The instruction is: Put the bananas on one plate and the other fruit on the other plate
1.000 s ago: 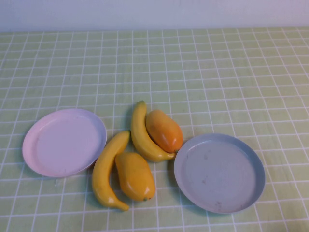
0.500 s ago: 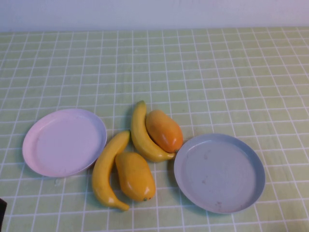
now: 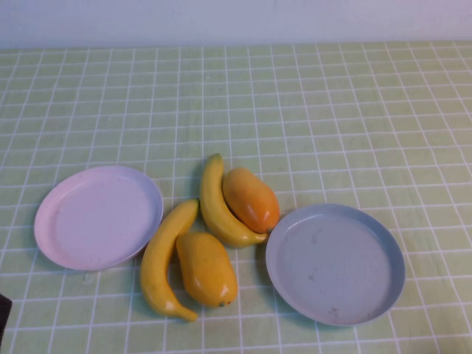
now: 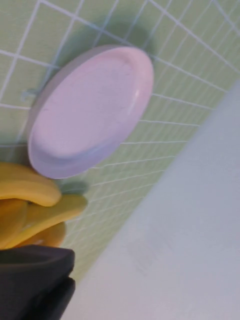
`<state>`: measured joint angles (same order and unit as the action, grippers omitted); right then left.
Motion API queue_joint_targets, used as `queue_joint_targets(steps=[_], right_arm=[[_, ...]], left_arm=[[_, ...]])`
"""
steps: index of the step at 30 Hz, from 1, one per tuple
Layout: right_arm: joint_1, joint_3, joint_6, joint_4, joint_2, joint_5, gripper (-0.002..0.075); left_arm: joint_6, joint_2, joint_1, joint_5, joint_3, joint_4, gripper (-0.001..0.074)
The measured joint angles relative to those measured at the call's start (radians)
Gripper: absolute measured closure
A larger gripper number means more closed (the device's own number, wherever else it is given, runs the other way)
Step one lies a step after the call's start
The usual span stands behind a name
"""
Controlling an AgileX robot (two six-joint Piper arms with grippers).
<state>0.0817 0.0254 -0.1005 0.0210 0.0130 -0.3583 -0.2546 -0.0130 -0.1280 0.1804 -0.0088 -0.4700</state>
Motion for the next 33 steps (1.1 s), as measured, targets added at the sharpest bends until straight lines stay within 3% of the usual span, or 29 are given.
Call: queue_joint_targets(steps=[5,9,12,22,27,33], right_arm=[[0.000,0.000,0.000,0.000,0.000,0.000,0.0741],[0.000,0.000,0.000,0.000,0.000,0.000,0.0741],[0.000,0.000,0.000,0.000,0.000,0.000,0.0741],[0.000,0.000,0.000,0.000,0.000,0.000,0.0741],[0.000,0.000,0.000,0.000,0.000,0.000,0.0741],[0.000,0.000,0.000,0.000,0.000,0.000,0.0741]], left_arm=[[0.022,-0.207,0.000,0.252,-0.197,0.000,0.0734],[0.143,-0.390,0.000,0.414,-0.342,0.003,0.0735],[0.255,-0.511,0.000,0.509,-0.431,0.006,0.0735],[0.381,-0.923,-0.009,0.712,-0.692,0.036,0.0735],[0.340,-1.101,-0.140,0.728,-0.822,0.130,0.0735],[0.161,-1.282,-0.375,0.728,-0.975,0.278,0.0735]])
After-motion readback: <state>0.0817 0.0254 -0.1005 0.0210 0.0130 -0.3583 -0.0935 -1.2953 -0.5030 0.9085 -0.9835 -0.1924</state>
